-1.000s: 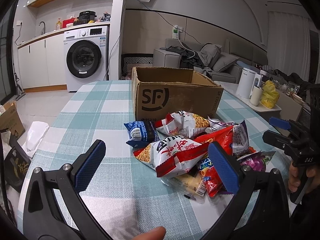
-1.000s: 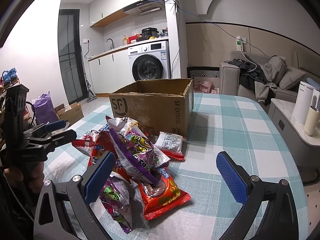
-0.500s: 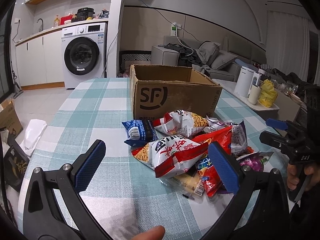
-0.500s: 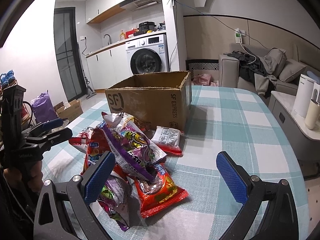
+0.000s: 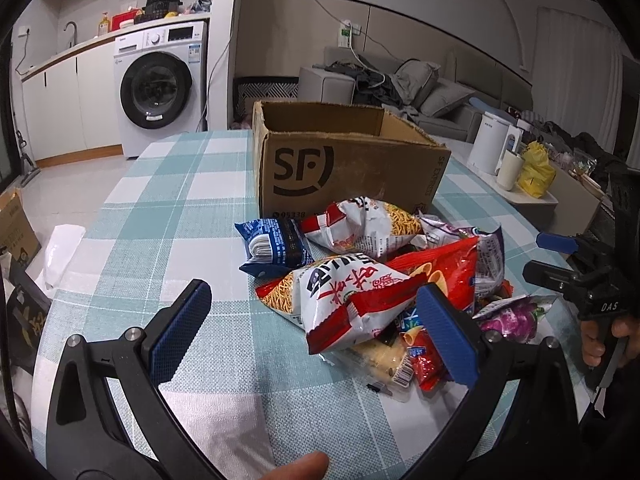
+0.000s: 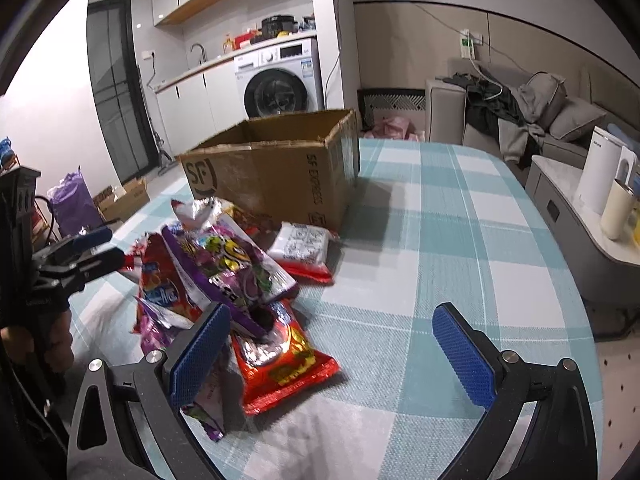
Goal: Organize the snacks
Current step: 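Reach the right gripper to the red cookie pack and grasp it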
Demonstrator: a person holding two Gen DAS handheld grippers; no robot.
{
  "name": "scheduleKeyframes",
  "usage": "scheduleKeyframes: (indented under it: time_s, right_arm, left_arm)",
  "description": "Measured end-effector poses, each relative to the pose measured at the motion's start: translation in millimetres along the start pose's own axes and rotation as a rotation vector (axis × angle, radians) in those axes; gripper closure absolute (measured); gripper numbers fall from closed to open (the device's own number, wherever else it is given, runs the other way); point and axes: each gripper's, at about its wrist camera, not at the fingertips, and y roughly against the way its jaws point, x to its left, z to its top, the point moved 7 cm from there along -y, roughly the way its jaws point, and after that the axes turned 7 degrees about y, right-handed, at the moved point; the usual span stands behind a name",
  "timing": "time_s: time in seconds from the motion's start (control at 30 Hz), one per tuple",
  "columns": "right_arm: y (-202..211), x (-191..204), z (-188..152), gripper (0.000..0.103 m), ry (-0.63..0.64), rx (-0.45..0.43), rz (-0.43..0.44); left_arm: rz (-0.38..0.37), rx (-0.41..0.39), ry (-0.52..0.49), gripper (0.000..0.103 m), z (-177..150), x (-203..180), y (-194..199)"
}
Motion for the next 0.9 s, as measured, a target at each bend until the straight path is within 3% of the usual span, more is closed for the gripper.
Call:
scheduleKeyframes:
  time_s: [0.9]
  right_arm:
    - [-43,23,-20,0.001,0.12,0.192,0.15]
  left_arm:
    - [-0.069,0.121,0.014,0.001,9,-16,-48]
